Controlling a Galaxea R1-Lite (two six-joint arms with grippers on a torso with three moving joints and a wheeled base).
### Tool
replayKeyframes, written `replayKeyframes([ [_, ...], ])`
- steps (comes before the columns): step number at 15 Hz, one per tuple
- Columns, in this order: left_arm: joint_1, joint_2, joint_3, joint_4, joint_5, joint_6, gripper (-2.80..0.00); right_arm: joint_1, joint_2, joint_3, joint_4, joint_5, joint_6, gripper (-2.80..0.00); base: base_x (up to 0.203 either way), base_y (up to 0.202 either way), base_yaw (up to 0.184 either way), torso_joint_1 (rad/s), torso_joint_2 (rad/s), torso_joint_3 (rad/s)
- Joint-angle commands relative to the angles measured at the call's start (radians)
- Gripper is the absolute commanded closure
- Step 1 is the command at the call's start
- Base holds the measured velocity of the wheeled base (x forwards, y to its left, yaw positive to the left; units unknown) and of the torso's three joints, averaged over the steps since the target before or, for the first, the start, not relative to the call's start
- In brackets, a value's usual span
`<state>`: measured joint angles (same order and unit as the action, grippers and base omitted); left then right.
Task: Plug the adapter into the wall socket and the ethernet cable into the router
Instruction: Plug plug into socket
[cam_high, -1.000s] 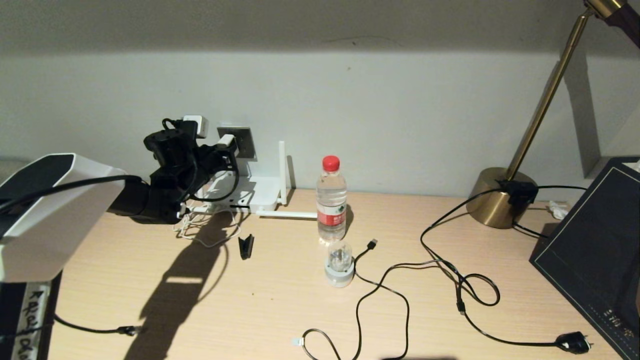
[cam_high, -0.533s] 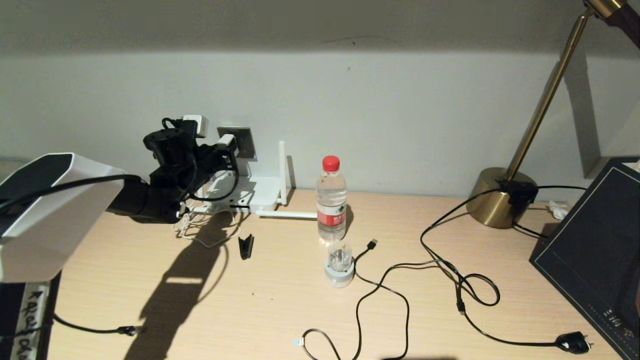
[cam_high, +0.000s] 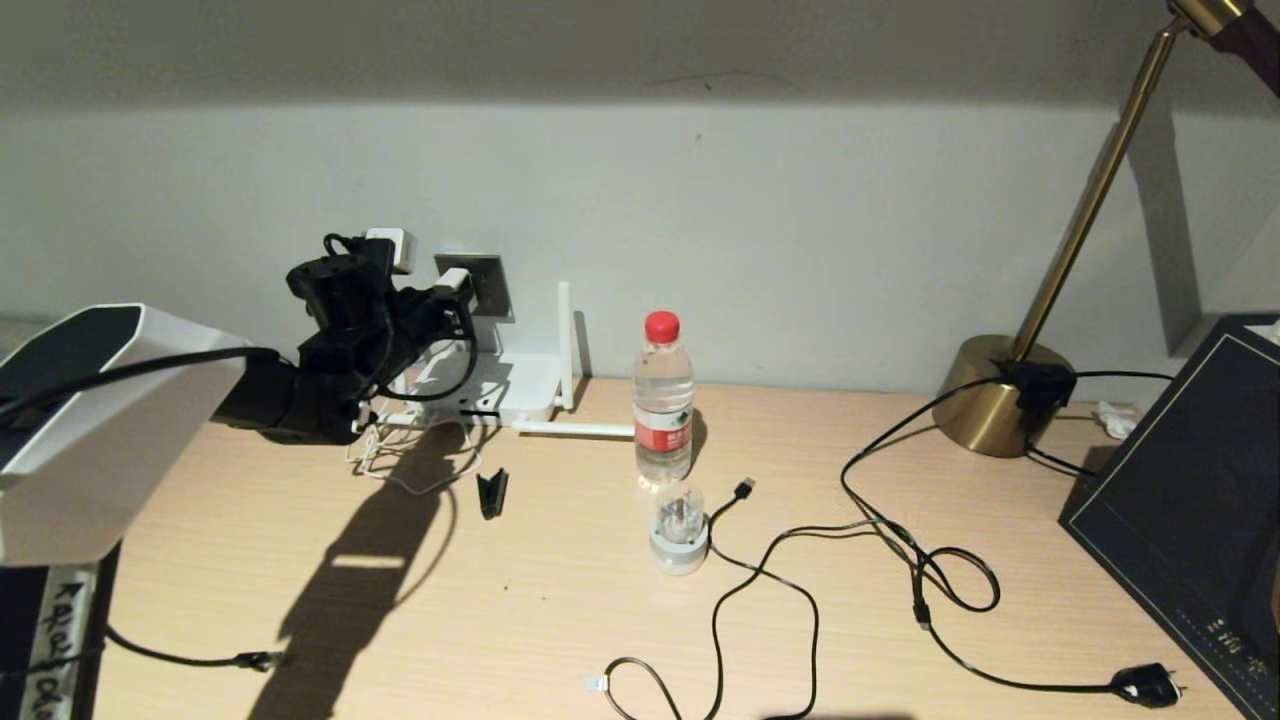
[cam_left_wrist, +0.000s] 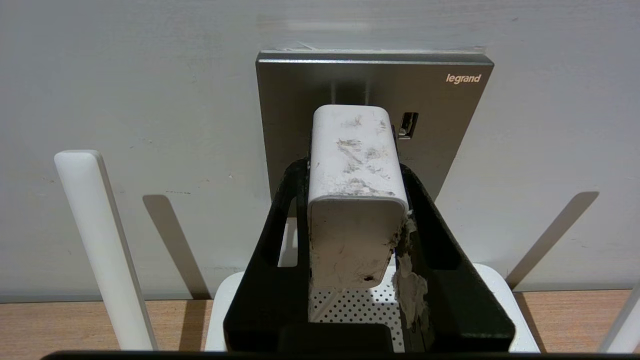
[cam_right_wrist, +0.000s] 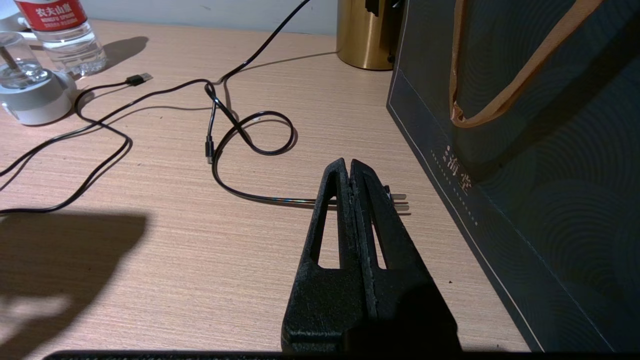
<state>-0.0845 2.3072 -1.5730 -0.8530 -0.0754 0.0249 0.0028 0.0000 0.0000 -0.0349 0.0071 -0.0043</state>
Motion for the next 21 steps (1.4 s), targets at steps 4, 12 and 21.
replayKeyframes([
  [4,-0.003,0.008,-0.001,-0.003,0.005,-0.003,0.0,0.0,0.0,0.011,0.0,0.001,0.0,0.0,0.0,0.0,0.0,0.0,0.0,0.0],
  [12,-0.015,0.024,-0.043,0.035,0.041,-0.068,0.0,0.0,0.0,0.011,0.0,0.001,0.0,0.0,0.0,0.0,0.0,0.0,0.0,0.0],
  [21,-0.018,0.043,-0.044,0.035,0.045,-0.068,0.0,0.0,0.0,0.011,0.0,0.001,0.0,0.0,0.0,0.0,0.0,0.0,0.0,0.0],
])
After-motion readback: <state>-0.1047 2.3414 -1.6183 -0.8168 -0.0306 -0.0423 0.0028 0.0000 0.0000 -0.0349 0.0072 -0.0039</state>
